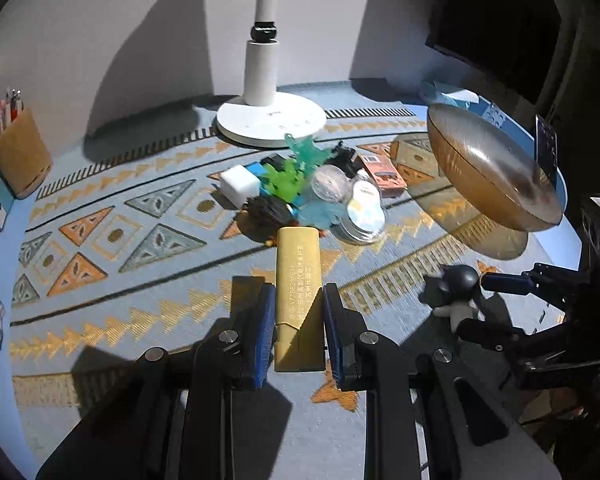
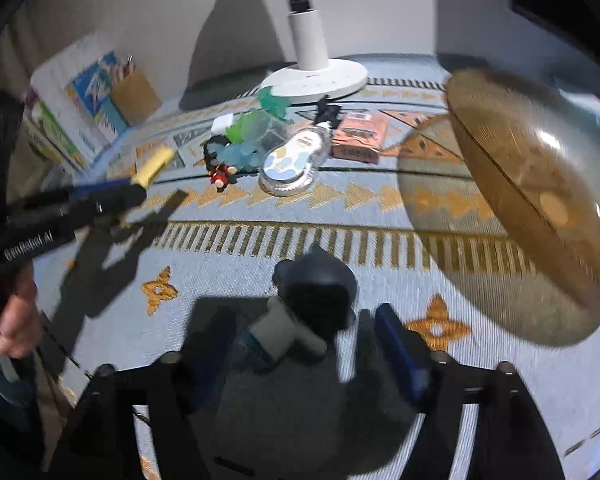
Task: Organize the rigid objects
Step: 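Lift and carry both held items toward the amber glass bowl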
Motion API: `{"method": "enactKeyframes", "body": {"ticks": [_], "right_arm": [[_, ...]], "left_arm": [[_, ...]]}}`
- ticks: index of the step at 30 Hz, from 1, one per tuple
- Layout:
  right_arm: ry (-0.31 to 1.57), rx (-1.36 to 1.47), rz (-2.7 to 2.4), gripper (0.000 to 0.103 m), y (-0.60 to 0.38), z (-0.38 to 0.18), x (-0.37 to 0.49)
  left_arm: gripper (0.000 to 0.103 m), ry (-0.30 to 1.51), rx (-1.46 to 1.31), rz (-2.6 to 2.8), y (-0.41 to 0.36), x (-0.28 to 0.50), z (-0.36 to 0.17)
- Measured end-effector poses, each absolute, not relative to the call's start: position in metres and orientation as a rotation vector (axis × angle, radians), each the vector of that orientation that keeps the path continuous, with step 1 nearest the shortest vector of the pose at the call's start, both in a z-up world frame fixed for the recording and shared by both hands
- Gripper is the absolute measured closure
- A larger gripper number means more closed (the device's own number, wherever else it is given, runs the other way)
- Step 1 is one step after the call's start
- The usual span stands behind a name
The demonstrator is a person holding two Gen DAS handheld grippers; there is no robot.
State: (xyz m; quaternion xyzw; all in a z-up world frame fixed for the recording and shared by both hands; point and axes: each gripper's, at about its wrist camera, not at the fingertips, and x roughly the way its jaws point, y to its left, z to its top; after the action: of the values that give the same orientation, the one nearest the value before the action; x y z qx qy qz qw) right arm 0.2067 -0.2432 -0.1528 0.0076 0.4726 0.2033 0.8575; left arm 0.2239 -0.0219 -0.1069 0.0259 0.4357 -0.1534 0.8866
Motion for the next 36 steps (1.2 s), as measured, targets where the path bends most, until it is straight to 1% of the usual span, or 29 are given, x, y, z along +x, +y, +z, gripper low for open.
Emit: {"method": "enactKeyframes", "body": {"ticks": [5,10,13,14,16,17,18,20,23,26,33,36], "right_arm": [[0.986,0.092,0.399,0.024,-0.259,-0.155,0.194],[1.018,0.179,0.387,0.024,-0.253,-0.164,0.201],[1.008,0.160,0.349,0.023,-0.241,-0.164,0.207],[1.001,0.149,0.344,0.025,-0.237,-0.164,0.208],[0.989,0.131,0.318,0.033,-0.230,-0.165,0.211],[0.975,0.095,0.281,0.043,-0.225,-0.165,0.211],[0.963,0.060,0.254,0.051,-0.221,-0.165,0.211],[0.941,0.031,0.246,0.051,-0.217,-0.164,0.210],[0.942,0.073,0.287,0.052,-0.224,-0.161,0.206],[0.903,0.136,0.298,0.052,-0.248,-0.139,0.198],[0.643,0.195,0.104,0.052,-0.353,-0.036,0.168],[0.593,0.215,-0.018,0.051,-0.396,-0.014,0.164]], "left_arm": [[0.082,0.912,0.043,-0.338,-0.032,0.221,-0.108],[0.082,0.914,0.033,-0.364,-0.048,0.218,-0.109],[0.082,0.911,0.034,-0.370,-0.055,0.216,-0.107],[0.082,0.909,0.035,-0.370,-0.057,0.215,-0.106],[0.082,0.902,0.037,-0.368,-0.060,0.214,-0.103],[0.082,0.897,0.037,-0.369,-0.061,0.214,-0.101],[0.082,0.889,0.038,-0.371,-0.062,0.212,-0.098],[0.083,0.872,0.044,-0.370,-0.065,0.212,-0.091],[0.082,0.835,0.059,-0.375,-0.072,0.209,-0.075],[0.082,0.788,0.080,-0.393,-0.085,0.207,-0.052],[0.082,0.617,0.129,-0.544,-0.150,0.212,0.018],[0.082,0.579,0.153,-0.604,-0.187,0.219,0.027]]}}
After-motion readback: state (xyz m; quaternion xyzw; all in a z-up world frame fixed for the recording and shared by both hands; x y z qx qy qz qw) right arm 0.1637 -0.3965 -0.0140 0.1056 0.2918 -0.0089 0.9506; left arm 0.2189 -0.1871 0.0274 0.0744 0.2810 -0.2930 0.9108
